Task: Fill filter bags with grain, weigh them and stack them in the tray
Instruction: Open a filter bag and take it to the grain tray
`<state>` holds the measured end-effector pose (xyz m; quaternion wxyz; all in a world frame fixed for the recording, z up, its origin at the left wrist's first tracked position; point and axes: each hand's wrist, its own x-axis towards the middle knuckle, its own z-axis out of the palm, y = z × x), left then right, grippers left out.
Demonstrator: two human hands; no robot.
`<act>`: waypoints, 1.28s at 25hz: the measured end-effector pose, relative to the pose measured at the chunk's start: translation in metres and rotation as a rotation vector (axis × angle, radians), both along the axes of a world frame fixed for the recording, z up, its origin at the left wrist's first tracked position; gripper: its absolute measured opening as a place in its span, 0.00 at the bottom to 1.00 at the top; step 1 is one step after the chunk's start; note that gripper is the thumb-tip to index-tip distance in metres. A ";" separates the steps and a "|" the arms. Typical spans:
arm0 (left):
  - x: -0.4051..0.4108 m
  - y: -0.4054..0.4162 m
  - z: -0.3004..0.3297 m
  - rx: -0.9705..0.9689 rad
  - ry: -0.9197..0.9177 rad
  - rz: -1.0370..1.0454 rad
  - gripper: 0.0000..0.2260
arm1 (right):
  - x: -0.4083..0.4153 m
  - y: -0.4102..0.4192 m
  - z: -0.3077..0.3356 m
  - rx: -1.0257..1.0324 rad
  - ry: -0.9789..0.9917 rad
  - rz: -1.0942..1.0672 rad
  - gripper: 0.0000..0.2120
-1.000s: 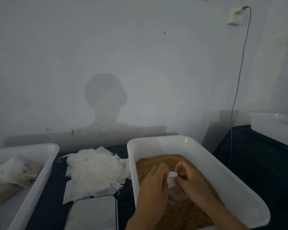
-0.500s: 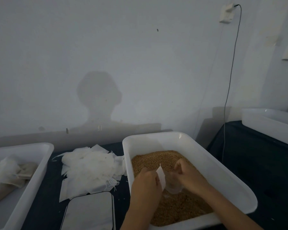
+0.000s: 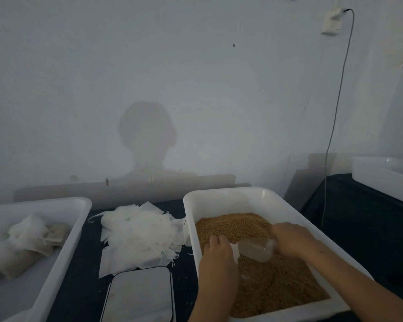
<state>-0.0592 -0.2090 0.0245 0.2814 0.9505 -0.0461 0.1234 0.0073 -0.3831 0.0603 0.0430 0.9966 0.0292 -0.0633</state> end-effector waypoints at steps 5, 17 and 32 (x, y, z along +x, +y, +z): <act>0.001 0.000 -0.001 0.038 -0.016 -0.021 0.20 | 0.023 0.035 -0.015 0.025 -0.020 0.034 0.05; 0.009 0.006 0.005 -0.075 -0.072 0.053 0.11 | 0.010 -0.026 -0.009 0.433 -0.101 0.010 0.09; 0.033 0.006 -0.001 -0.013 -0.061 0.020 0.04 | -0.065 -0.050 0.051 0.503 0.096 0.159 0.06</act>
